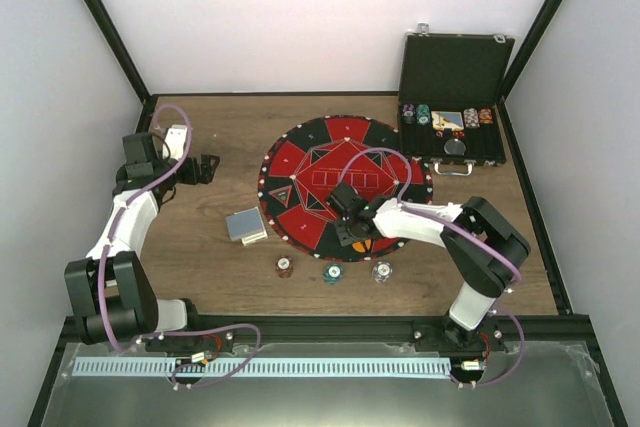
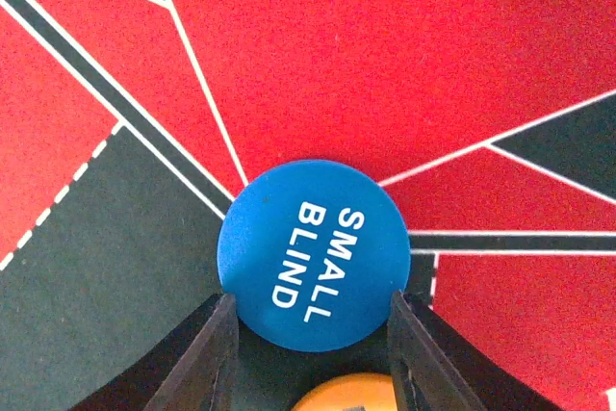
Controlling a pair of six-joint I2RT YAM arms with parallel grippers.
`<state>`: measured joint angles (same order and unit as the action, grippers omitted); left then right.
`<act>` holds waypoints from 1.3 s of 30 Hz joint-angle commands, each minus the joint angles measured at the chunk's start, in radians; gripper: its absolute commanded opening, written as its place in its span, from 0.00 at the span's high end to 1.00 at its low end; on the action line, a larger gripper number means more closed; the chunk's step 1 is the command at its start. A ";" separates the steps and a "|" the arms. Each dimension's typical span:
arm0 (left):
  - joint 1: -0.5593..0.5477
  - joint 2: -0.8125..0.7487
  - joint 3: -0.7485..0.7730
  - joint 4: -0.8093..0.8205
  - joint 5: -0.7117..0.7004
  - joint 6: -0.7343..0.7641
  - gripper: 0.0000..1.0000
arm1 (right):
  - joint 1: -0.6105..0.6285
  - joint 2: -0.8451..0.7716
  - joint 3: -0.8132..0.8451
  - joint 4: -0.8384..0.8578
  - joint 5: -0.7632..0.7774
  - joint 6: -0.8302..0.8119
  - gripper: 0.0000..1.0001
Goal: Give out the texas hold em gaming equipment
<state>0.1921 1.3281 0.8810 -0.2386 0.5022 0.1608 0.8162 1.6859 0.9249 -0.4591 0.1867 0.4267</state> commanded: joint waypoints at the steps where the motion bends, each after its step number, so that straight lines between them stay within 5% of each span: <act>1: 0.007 0.010 0.032 -0.011 0.011 0.010 0.00 | -0.009 0.062 0.035 0.018 0.044 -0.022 0.59; 14: 0.009 0.023 0.045 -0.021 0.010 0.019 0.00 | -0.152 0.228 0.247 0.119 0.073 -0.145 0.68; 32: 0.010 0.049 0.062 -0.062 0.037 0.053 0.00 | -0.310 0.748 1.044 -0.042 0.030 -0.273 0.66; 35: 0.010 0.047 0.066 -0.080 0.046 0.058 0.00 | -0.308 0.700 1.055 -0.082 0.011 -0.255 0.62; 39: 0.010 0.048 0.090 -0.141 0.052 0.119 0.00 | -0.279 0.506 0.830 -0.068 0.017 -0.210 0.51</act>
<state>0.1967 1.3716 0.9257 -0.3138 0.5259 0.2142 0.5114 2.3730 1.8927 -0.4797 0.2111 0.1864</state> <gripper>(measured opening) 0.999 0.451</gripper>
